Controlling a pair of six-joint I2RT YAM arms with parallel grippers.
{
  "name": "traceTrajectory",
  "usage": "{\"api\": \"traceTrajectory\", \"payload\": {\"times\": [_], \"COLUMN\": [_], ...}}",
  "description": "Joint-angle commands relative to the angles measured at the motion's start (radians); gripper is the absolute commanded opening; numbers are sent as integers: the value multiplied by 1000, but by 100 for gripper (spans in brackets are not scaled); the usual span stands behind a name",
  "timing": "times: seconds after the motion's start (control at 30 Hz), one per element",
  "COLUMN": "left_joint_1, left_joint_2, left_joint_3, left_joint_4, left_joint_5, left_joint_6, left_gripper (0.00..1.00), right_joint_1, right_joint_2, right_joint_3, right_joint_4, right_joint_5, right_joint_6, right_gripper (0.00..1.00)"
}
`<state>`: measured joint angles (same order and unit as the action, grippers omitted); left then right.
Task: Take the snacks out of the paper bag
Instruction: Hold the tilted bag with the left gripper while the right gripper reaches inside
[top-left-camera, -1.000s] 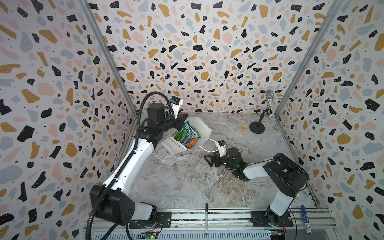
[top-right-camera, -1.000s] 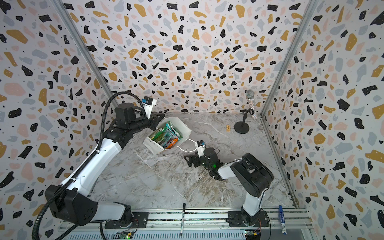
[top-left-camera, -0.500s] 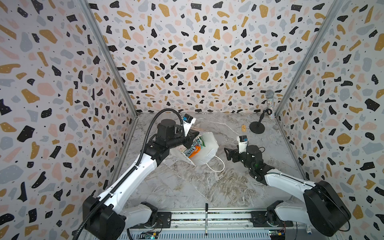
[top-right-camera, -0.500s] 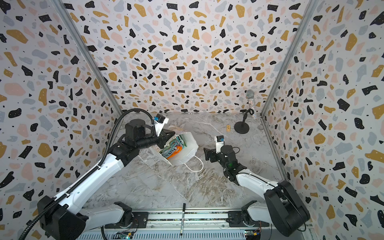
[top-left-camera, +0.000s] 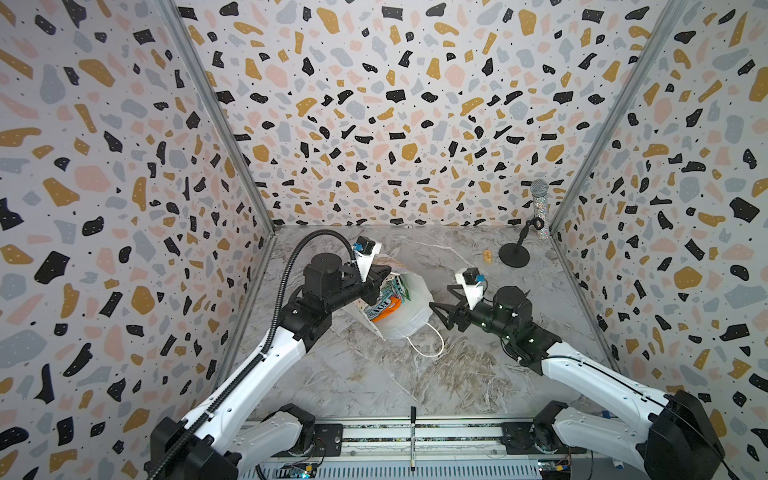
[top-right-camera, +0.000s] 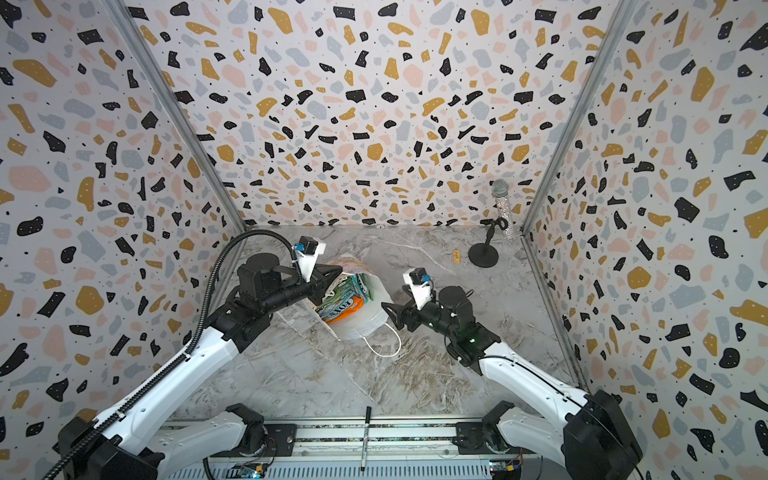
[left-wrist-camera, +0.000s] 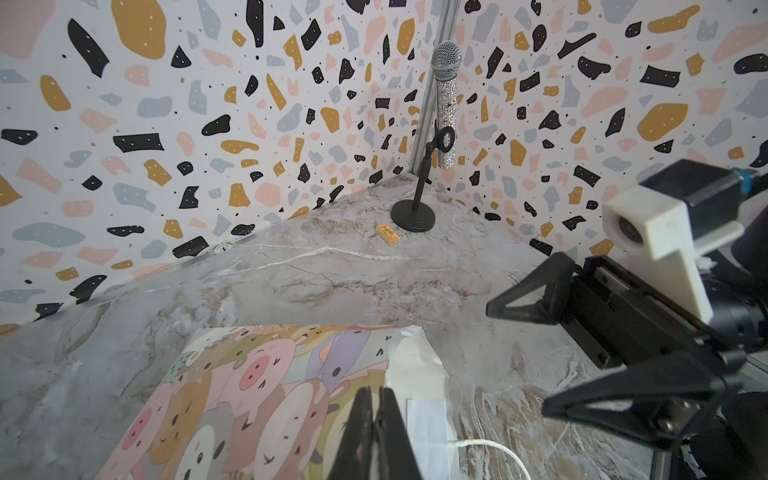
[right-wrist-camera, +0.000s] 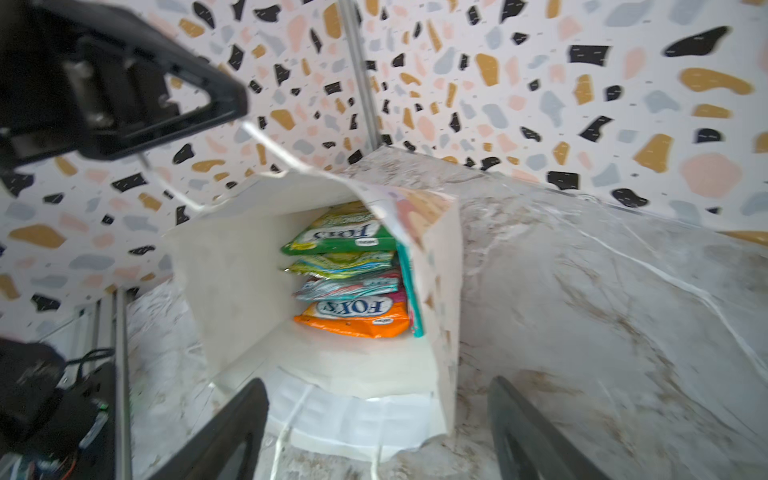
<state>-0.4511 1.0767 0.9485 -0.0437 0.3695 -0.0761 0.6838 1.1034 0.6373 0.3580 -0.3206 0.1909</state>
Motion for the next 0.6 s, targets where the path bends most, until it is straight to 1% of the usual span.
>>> {"api": "traceTrajectory", "payload": {"times": [0.0,0.17,0.2,0.3,0.37,0.5,0.57], "left_joint_1": [-1,0,0,0,0,-1,0], "left_joint_2": [-26,-35,-35,-36,-36,-40,-42], "left_joint_3": [-17,-31,-30,-31,-33,-37,-42], "left_joint_4": [71,83,79,78,79,82,86], "left_joint_5": [-28,-37,-40,-43,-41,-36,-34], "left_joint_6": [-29,-40,-36,-36,-36,-45,-47], "left_gripper": [0,0,0,0,0,0,0], "right_joint_1": [72,141,151,172,186,199,201], "right_joint_2": [57,203,232,310,348,418,452], "right_joint_3": [69,160,178,229,248,276,291], "right_joint_4": [-34,-68,-71,-90,-89,-73,-64], "right_joint_5": [-40,-23,-19,11,65,192,221], "right_joint_6": [-66,-97,-107,-122,-138,-157,-173], "right_gripper": [78,65,60,56,55,48,44]}}
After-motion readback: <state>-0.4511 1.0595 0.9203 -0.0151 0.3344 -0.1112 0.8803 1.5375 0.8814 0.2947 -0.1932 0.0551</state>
